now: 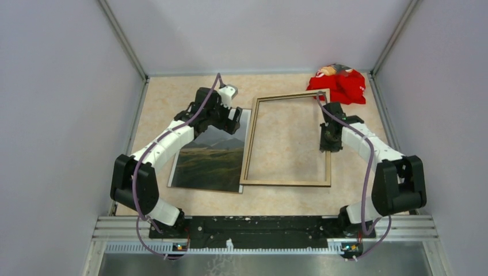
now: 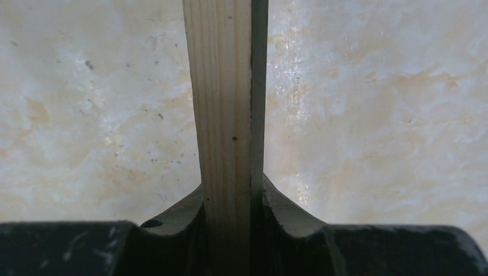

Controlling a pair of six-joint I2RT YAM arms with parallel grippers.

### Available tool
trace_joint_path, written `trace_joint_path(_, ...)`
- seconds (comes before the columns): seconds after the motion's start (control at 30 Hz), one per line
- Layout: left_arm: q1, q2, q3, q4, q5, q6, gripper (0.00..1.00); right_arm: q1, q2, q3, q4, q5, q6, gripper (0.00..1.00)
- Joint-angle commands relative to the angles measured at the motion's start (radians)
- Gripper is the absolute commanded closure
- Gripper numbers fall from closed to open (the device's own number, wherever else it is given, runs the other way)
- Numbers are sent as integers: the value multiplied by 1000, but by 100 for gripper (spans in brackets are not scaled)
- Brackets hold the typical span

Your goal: Put the photo into the frame

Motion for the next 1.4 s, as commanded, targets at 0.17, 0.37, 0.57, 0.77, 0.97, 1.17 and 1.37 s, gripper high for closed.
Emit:
trace_joint_path(0.17,12,-40,-8,24,4,33,1,17,97,-87,78,95,54,83)
trace_joint_path(0.37,15,-39,-11,26,9,32,1,17,137,-98,79,104,75,67)
trace_joint_path(0.57,15,-46,4,20,9,25,1,16,159,-98,79,127,103,46)
trace_joint_path(0.77,18,-55,12,6,18,23,1,19,50,-26,34,164,177,40)
trace_joint_path(0.97,59,-27,49,-15,46,2,1,212,34,153,72,102,313,28)
trace_joint_path(1.17,132,8,84,-82,54,11,2,417,327,432,120,89,387,27)
trace_joint_path(1.37,254,8,25,-127,15,131,2,500,642,749,48,96,367,28)
